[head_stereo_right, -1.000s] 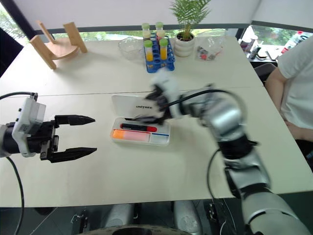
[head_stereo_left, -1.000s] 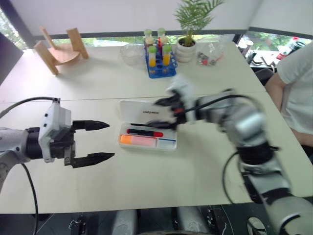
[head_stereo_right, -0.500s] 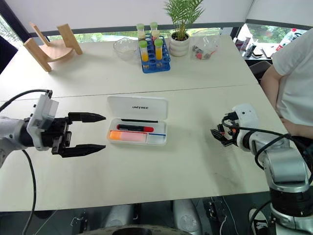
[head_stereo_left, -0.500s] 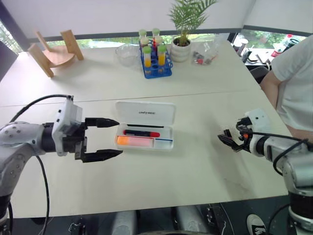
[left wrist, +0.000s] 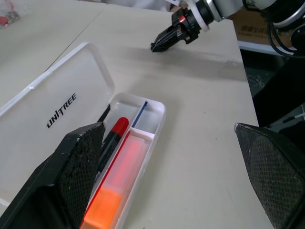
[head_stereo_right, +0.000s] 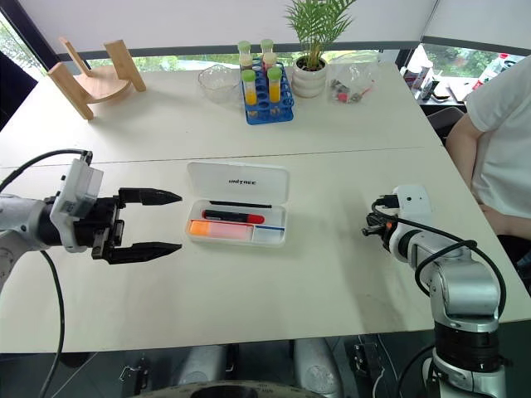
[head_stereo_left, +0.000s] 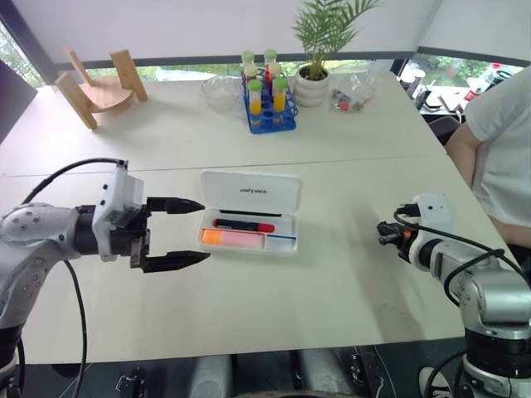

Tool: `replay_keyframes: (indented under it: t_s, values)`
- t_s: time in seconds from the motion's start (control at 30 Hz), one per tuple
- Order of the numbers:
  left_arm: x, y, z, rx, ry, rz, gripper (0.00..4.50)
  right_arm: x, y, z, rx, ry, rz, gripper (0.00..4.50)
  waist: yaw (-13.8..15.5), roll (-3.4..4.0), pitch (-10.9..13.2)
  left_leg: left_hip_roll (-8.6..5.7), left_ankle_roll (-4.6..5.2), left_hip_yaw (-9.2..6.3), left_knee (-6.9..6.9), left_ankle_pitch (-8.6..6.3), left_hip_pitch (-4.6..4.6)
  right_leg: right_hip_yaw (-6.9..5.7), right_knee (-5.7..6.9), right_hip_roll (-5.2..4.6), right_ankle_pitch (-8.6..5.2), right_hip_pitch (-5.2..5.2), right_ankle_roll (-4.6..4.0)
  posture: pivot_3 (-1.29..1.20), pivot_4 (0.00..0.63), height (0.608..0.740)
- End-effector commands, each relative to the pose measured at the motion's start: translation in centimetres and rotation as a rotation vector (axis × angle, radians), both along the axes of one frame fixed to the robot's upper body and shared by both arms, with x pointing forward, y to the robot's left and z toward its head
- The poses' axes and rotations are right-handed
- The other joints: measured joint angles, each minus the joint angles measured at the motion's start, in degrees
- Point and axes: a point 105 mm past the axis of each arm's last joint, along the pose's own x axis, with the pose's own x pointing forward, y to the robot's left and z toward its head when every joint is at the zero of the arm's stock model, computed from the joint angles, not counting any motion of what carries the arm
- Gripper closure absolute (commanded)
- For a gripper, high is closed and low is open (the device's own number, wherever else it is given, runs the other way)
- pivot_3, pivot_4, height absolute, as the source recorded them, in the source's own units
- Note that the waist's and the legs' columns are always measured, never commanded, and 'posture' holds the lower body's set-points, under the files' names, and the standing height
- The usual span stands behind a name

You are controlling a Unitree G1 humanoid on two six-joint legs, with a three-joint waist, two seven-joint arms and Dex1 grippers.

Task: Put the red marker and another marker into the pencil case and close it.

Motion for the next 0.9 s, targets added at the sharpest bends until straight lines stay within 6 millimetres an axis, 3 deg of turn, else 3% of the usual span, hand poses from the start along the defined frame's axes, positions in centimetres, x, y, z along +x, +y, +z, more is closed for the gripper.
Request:
replay_keyframes:
  t_s: [0.03, 0.13, 0.2, 0.33, 0.67, 0.9]
  values:
    - [-0.1, 0.2, 0.7, 0.008, -0.037, 0.003, 0.00, 0.0, 2.1, 2.4, 0.026, -0.032, 0.109, 4.45, -0.1, 0.02, 0.0, 0.00, 0.00, 0.00, -0.03, 0.00, 0.00, 0.00, 0.00, 0.00, 0.00, -0.02, 0.00, 0.00, 0.150, 0.740]
    - [0.1, 0.2, 0.8, 0.006, -0.040, 0.008, 0.00, -0.4, 7.2, 5.3, 0.019, -0.082, 0.433, 4.45, -0.5, 0.19, 0.1, 0.01, 0.00, 0.00, -0.06, 0.00, -0.04, 0.02, 0.03, 0.02, 0.00, -0.12, 0.00, 0.00, 0.150, 0.740]
    - [0.2, 0.1, 0.8, 0.004, -0.042, 0.008, 0.00, -1.3, 10.3, 6.2, 0.005, -0.081, 0.657, 4.45, -0.5, 0.22, 0.1, 0.02, 0.00, 0.01, -0.10, 0.00, -0.03, 0.03, 0.03, 0.04, 0.00, -0.16, 0.00, 0.00, 0.150, 0.740]
    - [0.3, -0.1, 0.9, 0.001, -0.045, 0.007, 0.00, -2.0, 13.8, 6.5, 0.000, -0.093, 0.943, 4.45, -0.1, 0.16, 0.1, 0.04, 0.00, -0.13, -0.16, 0.00, -0.08, -0.11, -0.01, 0.06, -0.05, -0.14, -0.06, 0.00, 0.150, 0.740]
    - [-0.6, -0.1, 0.8, 0.001, -0.047, 0.033, 0.00, -0.9, 17.7, 3.7, -0.108, -0.060, 1.256, 4.45, -0.3, 0.11, 0.2, 0.03, 0.00, -0.08, -0.05, 0.00, -0.12, -0.11, 0.00, 0.00, -0.05, -0.17, -0.05, 0.00, 0.150, 0.740]
    - [-1.0, -0.1, 0.7, 0.001, -0.042, 0.053, 0.00, 0.1, 18.2, 2.8, -0.147, -0.055, 1.290, 4.45, -0.2, 0.11, 0.2, 0.03, -0.01, -0.07, -0.04, 0.01, -0.13, -0.10, 0.02, -0.02, -0.05, -0.18, -0.05, 0.00, 0.150, 0.740]
